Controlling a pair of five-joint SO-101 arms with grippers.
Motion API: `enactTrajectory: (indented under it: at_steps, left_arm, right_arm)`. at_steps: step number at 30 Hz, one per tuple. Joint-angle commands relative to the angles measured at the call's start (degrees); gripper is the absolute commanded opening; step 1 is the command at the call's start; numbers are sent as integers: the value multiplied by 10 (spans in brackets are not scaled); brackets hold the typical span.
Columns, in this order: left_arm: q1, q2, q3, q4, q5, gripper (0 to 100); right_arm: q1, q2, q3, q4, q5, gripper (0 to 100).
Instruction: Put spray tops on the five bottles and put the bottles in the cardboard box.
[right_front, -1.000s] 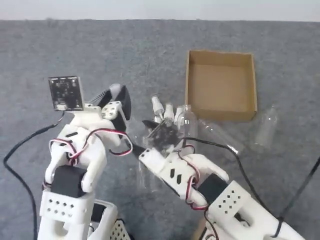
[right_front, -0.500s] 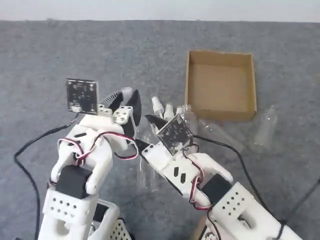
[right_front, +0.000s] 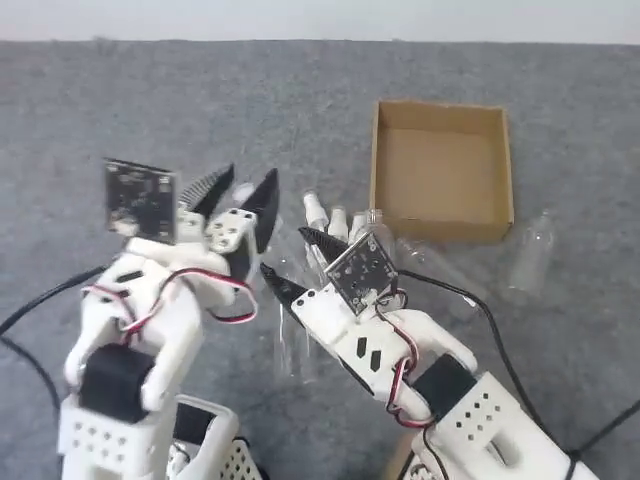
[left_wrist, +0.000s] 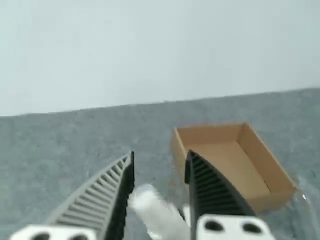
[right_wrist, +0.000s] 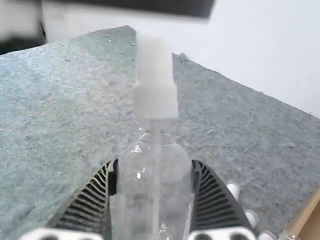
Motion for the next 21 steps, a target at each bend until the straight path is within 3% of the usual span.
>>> enactTrajectory:
  at_steps: [1,7,13,21]
  left_arm:
    - [-39,-7,-51,-14,-5,152]
    - [-77,-7,-19,-22,-38,152]
    - [-126,-7,46,-93,-37,152]
    - [-66,-8,98,-89,-60,152]
  right_arm:
    - [8,-17,-5,0,-7,6]
    - [8,-17,-4,0,-7,6]
    - [8,-22,5,0,-7,6]
    - [8,-22,5,0,-7,6]
